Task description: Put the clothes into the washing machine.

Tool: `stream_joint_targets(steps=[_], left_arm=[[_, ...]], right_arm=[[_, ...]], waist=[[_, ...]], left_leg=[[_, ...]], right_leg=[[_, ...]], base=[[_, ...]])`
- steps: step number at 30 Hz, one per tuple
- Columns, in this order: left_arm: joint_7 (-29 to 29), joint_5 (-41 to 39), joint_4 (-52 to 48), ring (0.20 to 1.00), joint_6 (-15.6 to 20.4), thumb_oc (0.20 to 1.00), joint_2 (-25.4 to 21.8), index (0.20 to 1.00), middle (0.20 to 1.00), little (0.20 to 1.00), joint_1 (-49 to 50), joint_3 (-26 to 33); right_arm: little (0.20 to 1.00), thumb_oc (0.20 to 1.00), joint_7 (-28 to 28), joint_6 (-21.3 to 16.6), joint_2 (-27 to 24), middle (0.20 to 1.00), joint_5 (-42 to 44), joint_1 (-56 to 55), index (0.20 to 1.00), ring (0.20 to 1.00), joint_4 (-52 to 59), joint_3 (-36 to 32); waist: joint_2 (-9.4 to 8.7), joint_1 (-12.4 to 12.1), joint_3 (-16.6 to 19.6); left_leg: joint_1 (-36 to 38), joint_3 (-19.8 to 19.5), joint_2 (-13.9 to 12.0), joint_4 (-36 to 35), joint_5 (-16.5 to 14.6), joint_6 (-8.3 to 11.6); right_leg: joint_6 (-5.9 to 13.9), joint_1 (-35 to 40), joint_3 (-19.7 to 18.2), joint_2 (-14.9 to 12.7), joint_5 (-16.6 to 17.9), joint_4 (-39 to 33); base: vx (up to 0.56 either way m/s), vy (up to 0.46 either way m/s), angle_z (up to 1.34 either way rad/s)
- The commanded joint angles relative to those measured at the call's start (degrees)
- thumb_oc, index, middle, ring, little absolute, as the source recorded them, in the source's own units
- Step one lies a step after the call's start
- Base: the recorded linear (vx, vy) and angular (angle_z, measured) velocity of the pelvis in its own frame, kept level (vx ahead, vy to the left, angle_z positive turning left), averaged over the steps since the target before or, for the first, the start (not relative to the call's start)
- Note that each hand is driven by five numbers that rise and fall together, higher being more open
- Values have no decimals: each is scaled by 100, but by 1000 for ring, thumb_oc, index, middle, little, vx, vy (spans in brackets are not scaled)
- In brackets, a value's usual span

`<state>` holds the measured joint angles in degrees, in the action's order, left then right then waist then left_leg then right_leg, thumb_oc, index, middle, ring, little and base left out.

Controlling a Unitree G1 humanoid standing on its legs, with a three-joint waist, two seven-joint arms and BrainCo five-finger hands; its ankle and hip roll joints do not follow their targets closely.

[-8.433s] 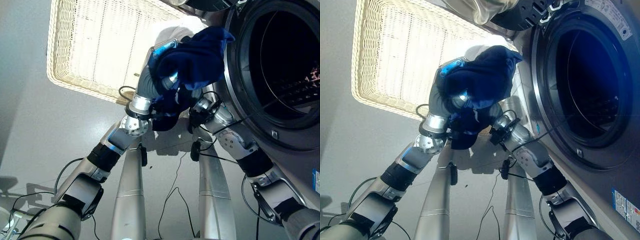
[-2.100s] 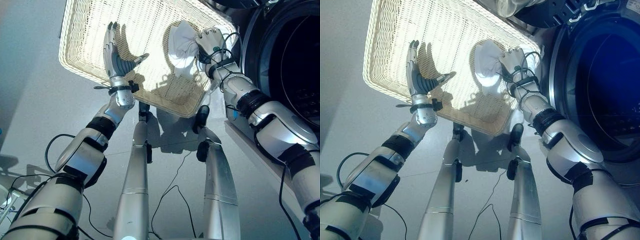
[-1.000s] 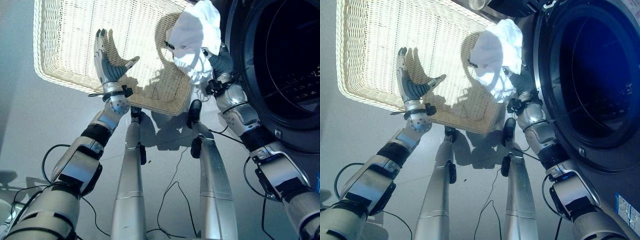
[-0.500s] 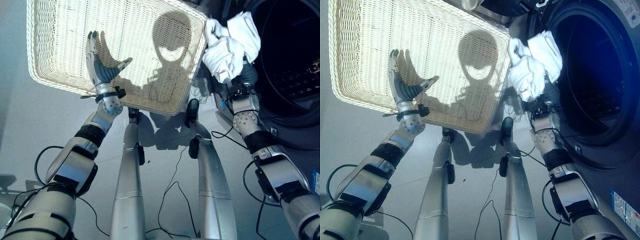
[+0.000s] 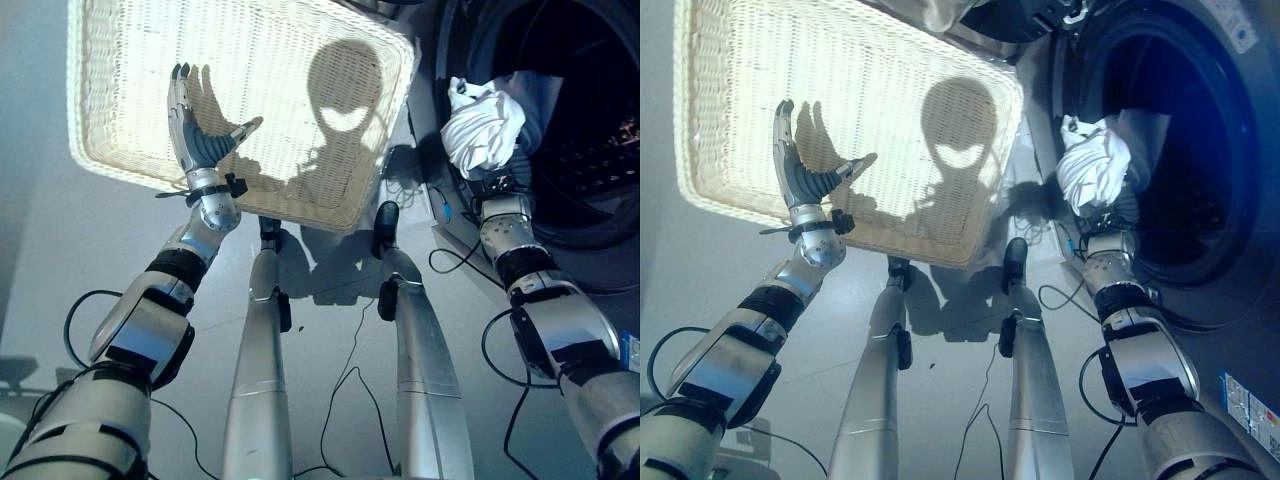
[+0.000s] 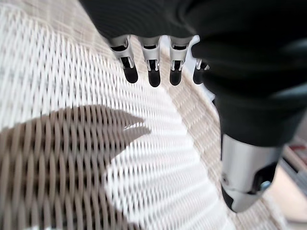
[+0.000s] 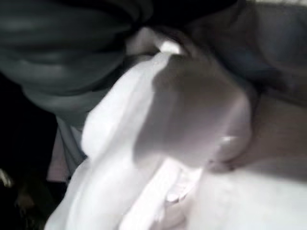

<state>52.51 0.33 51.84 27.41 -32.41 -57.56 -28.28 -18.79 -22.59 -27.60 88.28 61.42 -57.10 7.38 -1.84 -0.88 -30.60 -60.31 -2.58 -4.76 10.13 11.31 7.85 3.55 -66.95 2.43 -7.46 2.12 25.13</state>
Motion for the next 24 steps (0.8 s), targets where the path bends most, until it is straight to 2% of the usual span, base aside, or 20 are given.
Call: stream_joint_targets(steps=[1,2,4,7,13,23,24], left_arm=[[128,-235,-160,1000,91,1000,-246,1000,1000,1000,122,221],[-4,-355,-183,1000,59,1000,-359,1000,1000,1000,101,226],[-100,-427,-161,1000,67,1000,-428,1000,1000,1000,23,222],[-318,-460,13,1000,83,1000,-472,1000,1000,1000,-215,173],[-405,-494,248,1000,127,1000,-356,1000,1000,1000,-447,19],[-364,-523,218,1000,106,1000,-346,1000,1000,1000,-461,-63],[-348,-526,206,1000,122,1000,-341,1000,1000,1000,-455,-69]], right_arm=[[200,200,-1093,-1782,-1940,200,-726,384,200,200,143,-519],[614,614,-1307,-1669,-2133,614,-1060,486,614,614,271,-415],[1000,1000,-1330,-1545,-2241,1000,-1258,569,1000,1000,301,-346],[1000,1000,-1168,-1165,-2394,1000,-1340,730,1000,1000,16,-220],[1000,1000,-899,-894,-2261,1000,-1273,781,1000,1000,-677,-121],[1000,1000,-1176,-1190,-2153,1000,-1122,772,1000,1000,-793,-101],[1000,1000,-1204,-1314,-2156,1000,-1054,781,1000,1000,-732,-117]], waist=[[77,248,81],[30,268,81],[-1,287,81],[-44,297,81],[22,240,81],[121,204,81],[122,218,81]], left_leg=[[-103,-247,175,644,-616,-139],[-33,-258,161,648,-670,-142],[-79,-261,170,643,-621,-149],[-57,-284,199,641,-614,-180],[-65,-298,259,632,-613,-206],[-143,-283,286,633,-634,-217],[-143,-274,289,622,-640,-219]], right_leg=[[462,412,304,117,765,-737],[463,486,306,148,730,-750],[450,452,308,151,776,-776],[432,474,322,145,766,-775],[417,457,349,108,737,-773],[413,361,364,78,705,-747],[406,362,350,92,694,-762]], base=[[0,0,0],[-21,-5,3],[-10,0,2],[0,0,0],[14,-11,1],[5,-2,-2],[0,0,0]])
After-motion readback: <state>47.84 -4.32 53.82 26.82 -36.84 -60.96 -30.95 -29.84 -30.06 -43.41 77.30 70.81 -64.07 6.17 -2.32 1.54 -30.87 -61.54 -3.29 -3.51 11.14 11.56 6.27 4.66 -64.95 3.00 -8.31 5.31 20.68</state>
